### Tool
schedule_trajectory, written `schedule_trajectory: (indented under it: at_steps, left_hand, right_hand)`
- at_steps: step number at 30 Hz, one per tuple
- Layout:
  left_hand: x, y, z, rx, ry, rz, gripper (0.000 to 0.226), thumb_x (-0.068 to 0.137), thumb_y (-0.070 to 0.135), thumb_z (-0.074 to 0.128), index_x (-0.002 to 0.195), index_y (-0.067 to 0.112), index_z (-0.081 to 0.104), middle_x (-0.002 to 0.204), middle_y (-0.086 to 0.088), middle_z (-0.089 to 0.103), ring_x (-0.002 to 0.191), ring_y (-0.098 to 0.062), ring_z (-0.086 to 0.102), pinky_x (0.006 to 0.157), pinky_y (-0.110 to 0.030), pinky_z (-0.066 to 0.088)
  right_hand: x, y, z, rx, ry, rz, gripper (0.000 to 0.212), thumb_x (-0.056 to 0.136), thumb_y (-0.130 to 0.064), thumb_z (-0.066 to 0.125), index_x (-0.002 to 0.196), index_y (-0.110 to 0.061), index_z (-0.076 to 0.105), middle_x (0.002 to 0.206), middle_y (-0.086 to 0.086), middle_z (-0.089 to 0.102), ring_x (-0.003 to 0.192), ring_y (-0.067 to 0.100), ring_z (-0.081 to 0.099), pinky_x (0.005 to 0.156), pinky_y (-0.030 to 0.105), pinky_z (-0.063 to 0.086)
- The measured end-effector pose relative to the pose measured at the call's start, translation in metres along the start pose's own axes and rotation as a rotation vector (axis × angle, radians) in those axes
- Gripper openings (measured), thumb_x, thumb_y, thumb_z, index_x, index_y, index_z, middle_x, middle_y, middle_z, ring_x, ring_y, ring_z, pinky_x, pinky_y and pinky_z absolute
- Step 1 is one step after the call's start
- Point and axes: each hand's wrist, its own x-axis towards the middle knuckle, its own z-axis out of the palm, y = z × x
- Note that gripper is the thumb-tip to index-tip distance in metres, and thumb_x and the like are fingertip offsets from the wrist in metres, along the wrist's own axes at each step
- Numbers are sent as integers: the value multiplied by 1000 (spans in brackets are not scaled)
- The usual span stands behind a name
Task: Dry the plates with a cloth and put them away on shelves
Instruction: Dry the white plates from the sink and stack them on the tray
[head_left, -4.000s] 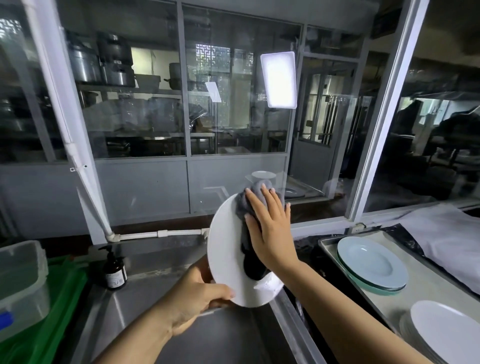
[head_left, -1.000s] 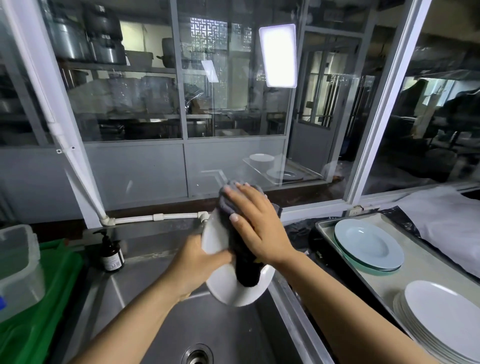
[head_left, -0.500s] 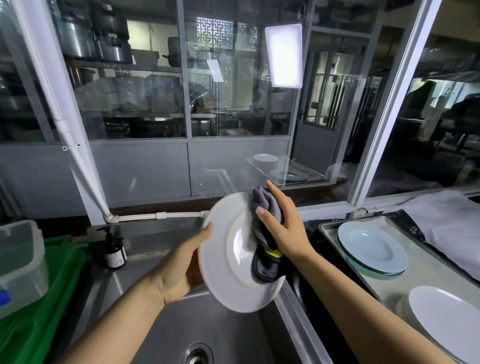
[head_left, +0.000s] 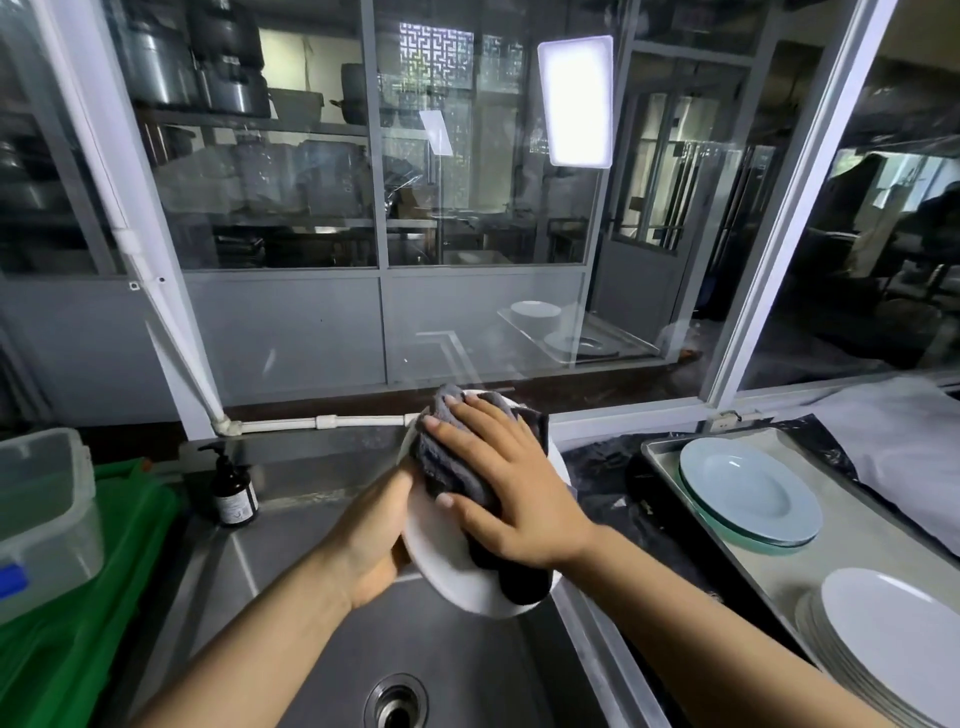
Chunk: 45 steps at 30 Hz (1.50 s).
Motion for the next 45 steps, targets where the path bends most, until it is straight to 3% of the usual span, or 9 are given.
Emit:
schedule_trajectory:
  at_steps: [3,9,17,24,27,30,33,37,45]
  left_hand:
    - [-1,-2,-3,-67,-18,30,50,96,49,33,125,19,60,119,1,70,106,-10,67,83,-30,52]
    - [1,-17,-14,-98,184,59,52,91,62,36,118,27,62,109,4,74,93,-13,71,81,-37,52]
    - [11,-62,-15,-391,151,-9,67,97,60,25,133,12,55,131,-10,63,122,-22,59,104,-39,43]
    - [9,-76,-17,-426,122,-45,74,96,63,29,92,10,80,110,-16,72,98,-22,71,73,-32,60]
    - [7,-77,-21,-440,115,-38,76,96,63,21,117,8,69,120,-15,68,109,-23,67,82,-33,59]
    - [7,-80,-25,-415,82,-16,74,97,63,18,135,10,53,129,-13,63,119,-22,61,93,-33,54]
    - [5,-81,-31,-348,65,18,71,97,63,18,136,15,52,129,-11,64,118,-22,62,86,-32,57]
    - [3,-79,-39,-277,76,43,72,94,66,21,139,17,49,134,-8,61,123,-21,58,97,-37,52]
    - [0,-70,-61,-86,106,1,60,89,68,26,131,36,54,124,10,67,115,-8,61,90,-37,50]
  right_hand:
    - [7,19,-7,13,25,81,62,91,-41,59,147,-17,43,151,5,43,144,17,31,116,46,26]
    - [-24,30,2,226,125,565,61,91,-45,52,148,-27,38,148,-14,41,137,0,34,115,35,30]
    - [-73,-16,46,101,75,384,52,98,-40,45,148,-25,38,156,2,33,148,16,22,120,46,20]
    - [-86,-36,74,-130,66,106,50,97,-35,55,144,-26,42,154,13,35,146,36,24,108,59,32]
    - [-92,-24,69,-173,44,62,53,94,-32,58,143,-25,41,152,16,38,145,37,26,107,60,32]
    - [-104,-15,65,-199,55,71,53,94,-31,55,144,-22,41,151,20,38,144,41,27,107,63,30]
    - [-112,-6,61,-195,86,138,50,97,-34,51,144,-21,39,151,21,37,144,43,26,109,64,29]
    - [-107,7,53,-153,98,258,48,101,-39,42,145,-23,36,154,19,31,147,39,18,117,56,21]
    - [-76,14,25,83,87,509,66,94,-46,52,151,-27,25,159,-4,24,149,11,15,121,38,18]
